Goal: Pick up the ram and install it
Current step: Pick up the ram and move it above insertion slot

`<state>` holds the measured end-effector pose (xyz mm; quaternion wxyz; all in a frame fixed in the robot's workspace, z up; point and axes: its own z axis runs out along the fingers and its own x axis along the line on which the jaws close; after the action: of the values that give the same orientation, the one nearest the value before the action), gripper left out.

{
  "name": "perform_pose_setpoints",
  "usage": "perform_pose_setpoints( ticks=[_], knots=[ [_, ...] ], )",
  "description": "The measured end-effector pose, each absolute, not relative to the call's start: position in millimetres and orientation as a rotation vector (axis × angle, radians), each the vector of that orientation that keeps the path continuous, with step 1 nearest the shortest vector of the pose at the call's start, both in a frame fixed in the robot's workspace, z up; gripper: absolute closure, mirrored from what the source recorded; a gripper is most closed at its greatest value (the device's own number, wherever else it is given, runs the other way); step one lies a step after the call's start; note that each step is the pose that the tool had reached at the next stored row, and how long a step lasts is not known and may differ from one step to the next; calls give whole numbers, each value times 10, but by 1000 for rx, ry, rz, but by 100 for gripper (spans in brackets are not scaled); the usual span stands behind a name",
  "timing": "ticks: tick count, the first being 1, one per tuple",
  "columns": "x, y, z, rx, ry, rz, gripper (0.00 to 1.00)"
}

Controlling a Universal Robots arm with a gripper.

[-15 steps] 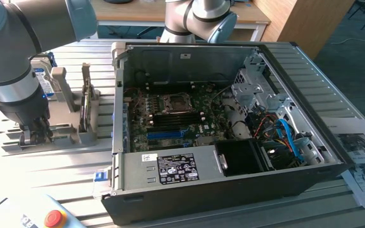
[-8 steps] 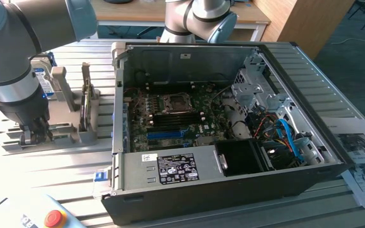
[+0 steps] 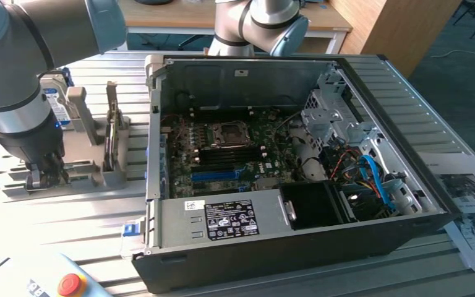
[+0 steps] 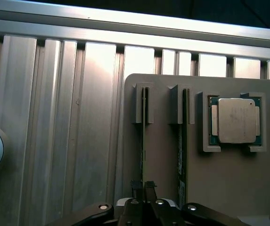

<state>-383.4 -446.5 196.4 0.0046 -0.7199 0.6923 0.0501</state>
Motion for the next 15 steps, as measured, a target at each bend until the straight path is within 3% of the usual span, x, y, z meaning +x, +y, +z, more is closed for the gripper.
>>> perform_pose_setpoints(
  ticks=[15],
  knots=[
    [-3834,-4465,1965,-2235,2187,157,88]
  ],
)
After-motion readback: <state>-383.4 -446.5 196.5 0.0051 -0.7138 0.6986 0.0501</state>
